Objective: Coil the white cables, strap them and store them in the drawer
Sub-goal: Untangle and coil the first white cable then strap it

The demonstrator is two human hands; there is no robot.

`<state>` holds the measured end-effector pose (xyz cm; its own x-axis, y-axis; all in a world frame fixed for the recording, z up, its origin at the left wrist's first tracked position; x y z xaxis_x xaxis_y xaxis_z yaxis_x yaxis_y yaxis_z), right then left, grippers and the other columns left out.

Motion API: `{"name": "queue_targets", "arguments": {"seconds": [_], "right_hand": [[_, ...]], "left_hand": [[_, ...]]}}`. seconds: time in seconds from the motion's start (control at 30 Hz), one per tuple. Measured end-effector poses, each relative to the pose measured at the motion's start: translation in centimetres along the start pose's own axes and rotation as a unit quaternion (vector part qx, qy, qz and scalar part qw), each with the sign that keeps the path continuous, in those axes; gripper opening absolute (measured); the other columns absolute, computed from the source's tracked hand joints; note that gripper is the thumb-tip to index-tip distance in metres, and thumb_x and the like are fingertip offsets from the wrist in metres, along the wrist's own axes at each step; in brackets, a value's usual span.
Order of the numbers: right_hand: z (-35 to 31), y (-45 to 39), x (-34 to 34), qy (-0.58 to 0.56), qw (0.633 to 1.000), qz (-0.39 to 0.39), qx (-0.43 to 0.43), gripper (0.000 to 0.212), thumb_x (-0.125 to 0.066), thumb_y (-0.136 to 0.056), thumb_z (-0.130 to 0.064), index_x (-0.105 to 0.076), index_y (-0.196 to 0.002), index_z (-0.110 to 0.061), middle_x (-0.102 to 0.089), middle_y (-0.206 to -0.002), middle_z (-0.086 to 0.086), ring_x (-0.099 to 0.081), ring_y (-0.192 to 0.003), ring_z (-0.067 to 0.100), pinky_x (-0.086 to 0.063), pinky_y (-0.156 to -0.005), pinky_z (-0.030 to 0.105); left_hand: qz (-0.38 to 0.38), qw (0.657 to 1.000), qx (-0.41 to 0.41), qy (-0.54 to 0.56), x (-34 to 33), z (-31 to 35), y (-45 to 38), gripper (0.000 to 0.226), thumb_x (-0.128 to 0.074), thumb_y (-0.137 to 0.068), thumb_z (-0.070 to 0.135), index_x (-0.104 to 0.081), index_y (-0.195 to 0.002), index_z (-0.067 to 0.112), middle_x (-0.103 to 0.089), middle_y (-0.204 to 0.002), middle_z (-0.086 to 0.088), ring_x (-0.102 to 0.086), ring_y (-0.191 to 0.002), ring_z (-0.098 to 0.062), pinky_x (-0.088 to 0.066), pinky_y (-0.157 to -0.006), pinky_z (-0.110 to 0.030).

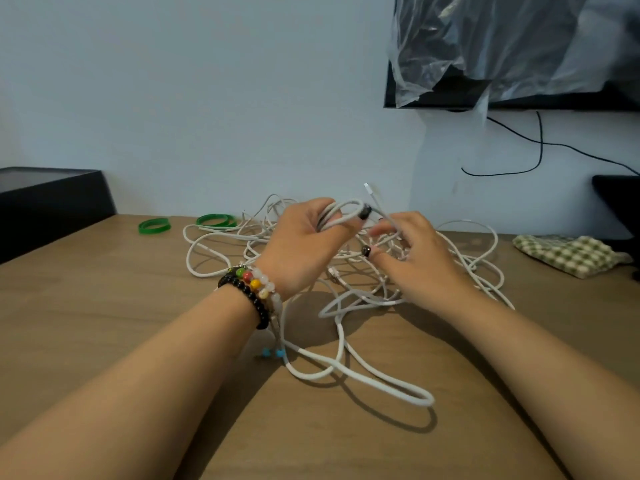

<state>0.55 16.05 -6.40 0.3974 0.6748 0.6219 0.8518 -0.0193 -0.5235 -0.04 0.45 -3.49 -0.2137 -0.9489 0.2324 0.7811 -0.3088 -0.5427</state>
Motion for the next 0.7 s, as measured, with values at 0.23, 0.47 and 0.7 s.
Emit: {"name": "queue_targets", "arguments": {"seconds": [0.23,0.47,0.7], "right_hand": [[0.5,1.6,2.9,-0.098,0.980,0.173,-0.033,0.013,-0.064,-0.081,-0.005,-0.064,-0.068,-0.007,-0.063,-0.088,-0.001,-0.059,-0.086,0.011,-0.044,-0.078,0.022],[-3.8,3.1,-0.7,-0.182,0.980,-0.029,-0.078,0.066,-0.074,-0.083,-0.023,-0.039,-0.138,-0.034,-0.049,-0.119,-0.012,-0.060,-0.087,0.009,-0.052,-0.073,0.019],[-10.9,3.1,-3.0,-0.203,0.976,-0.065,-0.038,0.011,-0.060,-0.093,-0.013,-0.066,-0.096,-0.021,-0.062,-0.088,-0.001,-0.060,-0.082,0.019,-0.049,-0.074,0.027]], "left_hand": [[0.167,0.942,0.081,0.281,3.7,-0.5,1.2,0.050,-0.043,-0.100,0.043,-0.026,-0.058,0.023,-0.022,-0.043,0.009,-0.015,-0.039,-0.009,-0.011,-0.042,-0.023],[0.076,0.985,0.043,0.151,3.3,2.6,4.4,0.047,-0.048,-0.086,0.052,-0.033,-0.049,0.028,-0.027,-0.043,0.009,-0.019,-0.038,-0.009,-0.017,-0.041,-0.021],[0.076,0.992,-0.004,0.101,6.4,9.0,6.1,0.049,-0.044,-0.087,0.055,-0.032,-0.047,0.028,-0.026,-0.044,0.008,-0.019,-0.039,-0.009,-0.018,-0.041,-0.020]]}}
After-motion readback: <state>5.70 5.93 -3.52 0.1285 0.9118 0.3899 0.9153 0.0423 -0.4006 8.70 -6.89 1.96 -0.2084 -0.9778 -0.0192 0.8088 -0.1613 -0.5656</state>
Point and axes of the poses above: each hand's wrist, its own y-axis away from the middle knuckle, its own x-axis out of the back of the hand, z = x × y, the point moved 6 cm from there along -y, towards the middle knuckle
